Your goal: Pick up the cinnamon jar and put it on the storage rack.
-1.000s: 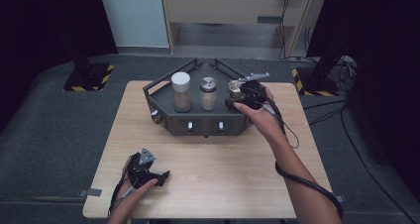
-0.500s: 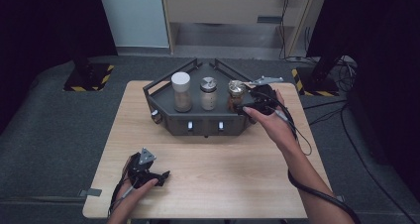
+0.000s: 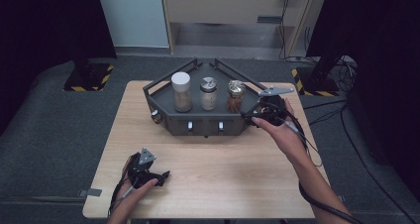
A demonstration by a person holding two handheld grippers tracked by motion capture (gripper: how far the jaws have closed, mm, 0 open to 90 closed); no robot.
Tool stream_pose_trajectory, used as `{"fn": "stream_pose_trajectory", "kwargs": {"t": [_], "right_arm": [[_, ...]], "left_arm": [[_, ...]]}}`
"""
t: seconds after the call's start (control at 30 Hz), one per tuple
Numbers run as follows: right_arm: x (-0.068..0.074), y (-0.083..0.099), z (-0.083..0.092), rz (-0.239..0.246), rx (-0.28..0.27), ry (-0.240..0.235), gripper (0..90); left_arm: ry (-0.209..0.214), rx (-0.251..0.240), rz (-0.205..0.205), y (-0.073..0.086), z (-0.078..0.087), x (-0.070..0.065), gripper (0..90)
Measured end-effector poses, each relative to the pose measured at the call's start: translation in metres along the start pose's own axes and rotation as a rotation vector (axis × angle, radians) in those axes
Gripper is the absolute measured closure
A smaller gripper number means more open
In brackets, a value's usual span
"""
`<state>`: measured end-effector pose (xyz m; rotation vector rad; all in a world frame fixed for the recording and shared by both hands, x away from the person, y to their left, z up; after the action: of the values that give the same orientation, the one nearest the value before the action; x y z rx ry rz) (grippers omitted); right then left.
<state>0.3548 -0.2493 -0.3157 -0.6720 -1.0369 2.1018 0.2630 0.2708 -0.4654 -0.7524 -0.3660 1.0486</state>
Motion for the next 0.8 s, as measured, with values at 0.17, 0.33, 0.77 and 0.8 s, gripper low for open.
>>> {"fn": "stream_pose_trajectory", "kwargs": {"t": [0.17,0.33,0.77,0.8], "right_arm": [[0.005,0.010,0.003,0.009,0.016,-0.006,3.6],[0.012,0.018,0.008,0.026,0.020,-0.019,3.6],[0.026,0.037,0.011,0.035,0.036,-0.050,3.6],[0.028,0.038,0.011,0.041,0.038,-0.050,3.6]], "left_arm": [[0.000,0.000,0.000,0.000,0.000,0.000,0.0],[0.000,0.000,0.000,0.000,0.000,0.000,0.0],[0.000,0.000,0.000,0.000,0.000,0.000,0.0],[0.000,0.000,0.000,0.000,0.000,0.000,0.0]]}}
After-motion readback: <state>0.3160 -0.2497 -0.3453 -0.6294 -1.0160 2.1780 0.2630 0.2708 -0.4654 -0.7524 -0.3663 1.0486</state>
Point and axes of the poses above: each handheld gripper's, and its own axes: z roughly backward along the jaws, y roughly out of its underside, x roughly to its left, the point moved 2 cm from there along -z, roughly forward along the jaws, and after that the axes turned 9 degrees about z, right-handed, at the moved point
